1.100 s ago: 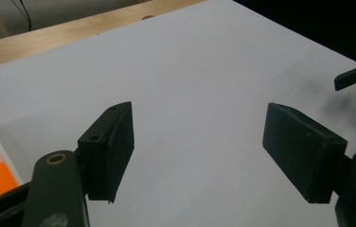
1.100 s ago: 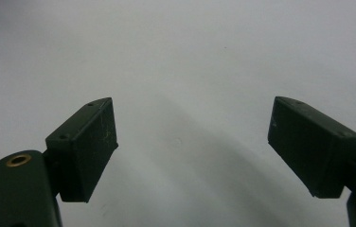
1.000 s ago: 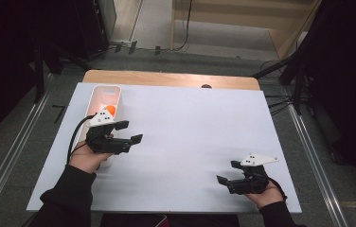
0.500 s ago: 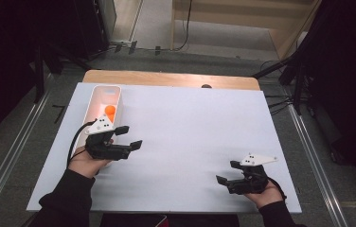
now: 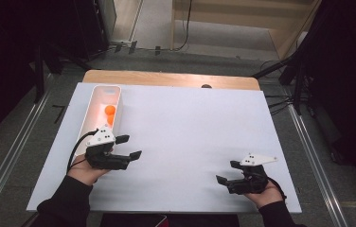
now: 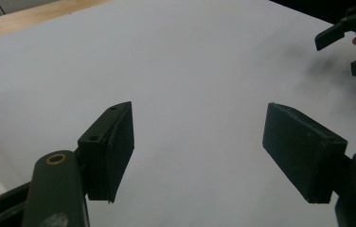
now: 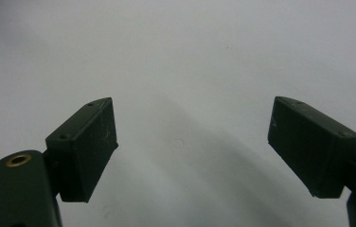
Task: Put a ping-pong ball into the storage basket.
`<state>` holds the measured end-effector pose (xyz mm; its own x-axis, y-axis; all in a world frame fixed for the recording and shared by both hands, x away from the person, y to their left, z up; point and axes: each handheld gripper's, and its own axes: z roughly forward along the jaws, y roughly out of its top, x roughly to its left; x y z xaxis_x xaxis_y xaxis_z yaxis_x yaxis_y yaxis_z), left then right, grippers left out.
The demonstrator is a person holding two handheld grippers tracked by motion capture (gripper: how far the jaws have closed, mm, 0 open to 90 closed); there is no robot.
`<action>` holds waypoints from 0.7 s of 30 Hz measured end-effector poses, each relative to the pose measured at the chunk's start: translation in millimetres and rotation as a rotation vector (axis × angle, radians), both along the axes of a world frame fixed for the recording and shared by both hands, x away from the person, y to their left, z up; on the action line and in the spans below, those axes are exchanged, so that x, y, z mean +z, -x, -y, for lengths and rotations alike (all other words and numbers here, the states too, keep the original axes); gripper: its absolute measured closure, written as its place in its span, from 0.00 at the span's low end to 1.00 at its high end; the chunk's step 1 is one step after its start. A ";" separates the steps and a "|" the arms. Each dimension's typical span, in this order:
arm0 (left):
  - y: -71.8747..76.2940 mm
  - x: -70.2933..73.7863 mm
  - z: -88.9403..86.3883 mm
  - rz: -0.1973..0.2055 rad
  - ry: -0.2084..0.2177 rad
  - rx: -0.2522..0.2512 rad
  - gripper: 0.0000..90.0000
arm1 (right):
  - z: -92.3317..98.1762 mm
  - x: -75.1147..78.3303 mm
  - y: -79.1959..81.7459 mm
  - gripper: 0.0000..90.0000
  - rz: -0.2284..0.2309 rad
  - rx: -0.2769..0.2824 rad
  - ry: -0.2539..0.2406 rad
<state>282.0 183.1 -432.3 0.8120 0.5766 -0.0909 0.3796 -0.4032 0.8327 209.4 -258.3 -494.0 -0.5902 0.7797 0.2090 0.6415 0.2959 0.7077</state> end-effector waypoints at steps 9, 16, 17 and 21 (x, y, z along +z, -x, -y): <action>11.1 -5.4 0.3 0.016 -0.004 -0.041 0.29 | 0.0 -0.1 0.0 0.17 0.001 -0.001 0.001; 18.1 -9.7 0.5 0.003 -0.001 -0.060 0.29 | 0.1 -0.3 -0.1 0.17 0.002 0.000 0.004; 18.7 -10.9 0.7 -0.011 -0.001 -0.061 0.29 | 0.0 -0.3 -0.1 0.17 0.001 0.000 0.004; 21.2 -16.9 1.1 -0.044 0.004 -0.063 0.29 | 0.0 -0.3 -0.2 0.17 0.002 0.000 0.005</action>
